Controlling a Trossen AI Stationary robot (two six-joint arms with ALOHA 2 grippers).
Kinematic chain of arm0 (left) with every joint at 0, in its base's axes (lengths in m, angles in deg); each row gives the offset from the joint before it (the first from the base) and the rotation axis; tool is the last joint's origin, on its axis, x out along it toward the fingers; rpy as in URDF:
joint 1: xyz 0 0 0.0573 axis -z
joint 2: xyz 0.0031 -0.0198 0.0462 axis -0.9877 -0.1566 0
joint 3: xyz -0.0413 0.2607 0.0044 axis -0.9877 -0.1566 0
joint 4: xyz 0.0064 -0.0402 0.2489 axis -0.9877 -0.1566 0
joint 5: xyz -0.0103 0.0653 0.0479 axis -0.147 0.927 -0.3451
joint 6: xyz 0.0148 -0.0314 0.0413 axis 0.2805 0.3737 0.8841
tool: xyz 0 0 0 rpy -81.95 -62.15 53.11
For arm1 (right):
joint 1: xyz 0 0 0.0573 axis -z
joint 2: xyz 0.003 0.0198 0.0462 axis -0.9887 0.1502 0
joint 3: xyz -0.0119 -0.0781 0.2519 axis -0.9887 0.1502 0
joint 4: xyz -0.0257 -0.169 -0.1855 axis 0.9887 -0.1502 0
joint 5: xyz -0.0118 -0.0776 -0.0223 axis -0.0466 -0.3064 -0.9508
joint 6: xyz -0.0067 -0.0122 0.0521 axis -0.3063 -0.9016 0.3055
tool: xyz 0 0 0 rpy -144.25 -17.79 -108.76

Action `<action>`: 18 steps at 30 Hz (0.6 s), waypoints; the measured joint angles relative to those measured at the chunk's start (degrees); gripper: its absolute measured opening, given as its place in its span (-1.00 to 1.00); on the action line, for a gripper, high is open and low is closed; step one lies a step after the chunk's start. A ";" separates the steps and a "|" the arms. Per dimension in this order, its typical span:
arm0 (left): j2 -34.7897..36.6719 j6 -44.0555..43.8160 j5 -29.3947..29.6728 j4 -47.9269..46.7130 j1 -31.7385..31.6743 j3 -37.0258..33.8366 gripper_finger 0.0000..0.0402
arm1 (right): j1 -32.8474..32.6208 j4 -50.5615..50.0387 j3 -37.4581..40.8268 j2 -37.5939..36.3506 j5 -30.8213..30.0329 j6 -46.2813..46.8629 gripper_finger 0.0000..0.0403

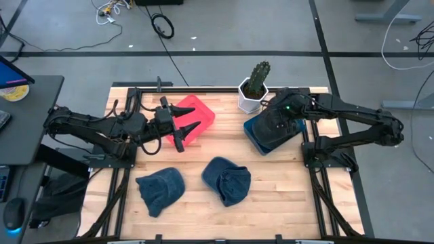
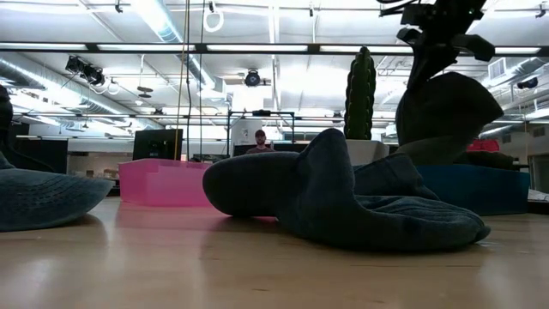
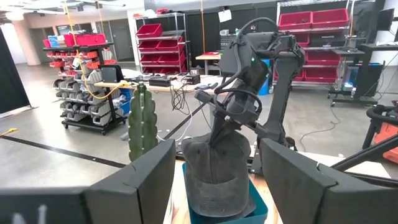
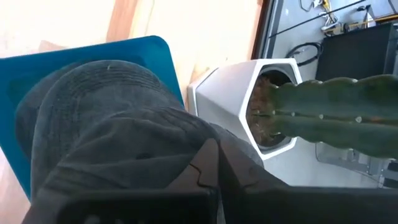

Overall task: Pick & Place hat
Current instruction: Put the black cap into the blue bin

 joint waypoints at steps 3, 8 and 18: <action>0.01 -0.02 0.00 -0.11 0.00 0.00 0.18 | -0.03 1.60 0.38 0.14 1.70 0.75 -1.00; 0.02 -0.02 0.00 -0.15 0.00 0.00 0.18 | -0.04 2.96 3.23 0.47 4.67 4.17 -1.00; 0.02 -0.04 0.00 -0.17 0.02 0.00 0.18 | 0.02 7.51 9.72 0.46 5.35 6.37 -1.00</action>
